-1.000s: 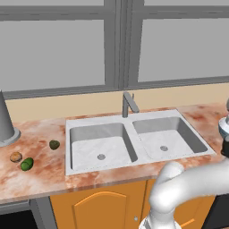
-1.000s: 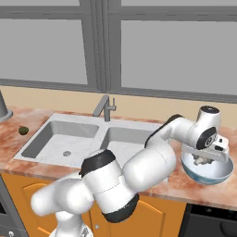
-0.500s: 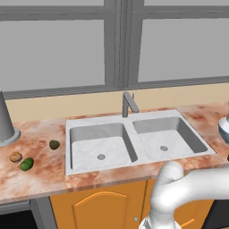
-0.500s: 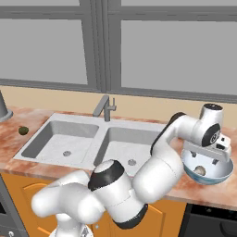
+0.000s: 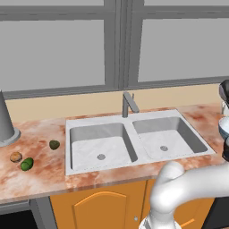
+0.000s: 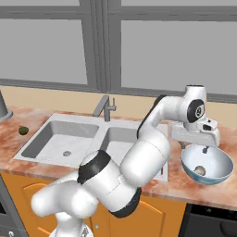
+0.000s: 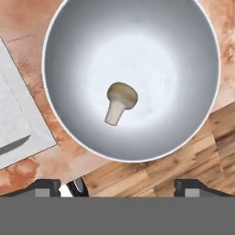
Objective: There is a mixed pile of frozen fruits and vegetables on the counter. Locate all the frozen vegetables and place the items in a bowl on the counter. Take all the frozen fruits and defrost them in a running sink.
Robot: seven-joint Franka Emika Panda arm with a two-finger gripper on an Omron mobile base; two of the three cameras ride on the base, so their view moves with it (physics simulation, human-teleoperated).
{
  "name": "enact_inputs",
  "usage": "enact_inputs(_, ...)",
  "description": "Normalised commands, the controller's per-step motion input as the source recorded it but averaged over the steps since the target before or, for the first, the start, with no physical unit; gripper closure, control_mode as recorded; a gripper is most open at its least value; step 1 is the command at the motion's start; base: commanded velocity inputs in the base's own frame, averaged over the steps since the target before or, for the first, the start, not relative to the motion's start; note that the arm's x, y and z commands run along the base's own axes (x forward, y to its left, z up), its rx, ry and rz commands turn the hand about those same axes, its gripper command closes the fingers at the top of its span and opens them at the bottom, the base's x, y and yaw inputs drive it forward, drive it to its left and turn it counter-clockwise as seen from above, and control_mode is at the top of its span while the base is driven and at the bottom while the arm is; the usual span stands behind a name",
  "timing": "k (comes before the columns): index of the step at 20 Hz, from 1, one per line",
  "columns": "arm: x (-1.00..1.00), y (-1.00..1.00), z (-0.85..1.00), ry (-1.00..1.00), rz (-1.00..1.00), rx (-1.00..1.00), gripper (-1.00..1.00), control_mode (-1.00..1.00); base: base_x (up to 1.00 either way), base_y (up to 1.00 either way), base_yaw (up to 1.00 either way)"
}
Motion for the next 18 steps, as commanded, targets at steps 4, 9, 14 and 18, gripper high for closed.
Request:
enact_inputs(4, -0.63, 0.98, 0.35, 0.25, 0.15, -0.2, -1.0, -1.0, 0.0, 0.0, 0.0)
enact_inputs(9, -0.26, 0.96, 0.06, 0.03, 0.04, -0.06, -1.0, -1.0, 0.0, 0.0, 0.0)
enact_inputs(14, -0.19, 0.91, 0.06, -0.15, -0.04, 0.0, -1.0, -1.0, 0.0, 0.0, 0.0)
enact_inputs(18, -0.01, 0.87, 0.12, -0.2, -0.09, 0.06, -1.0, -1.0, 0.0, 0.0, 0.0)
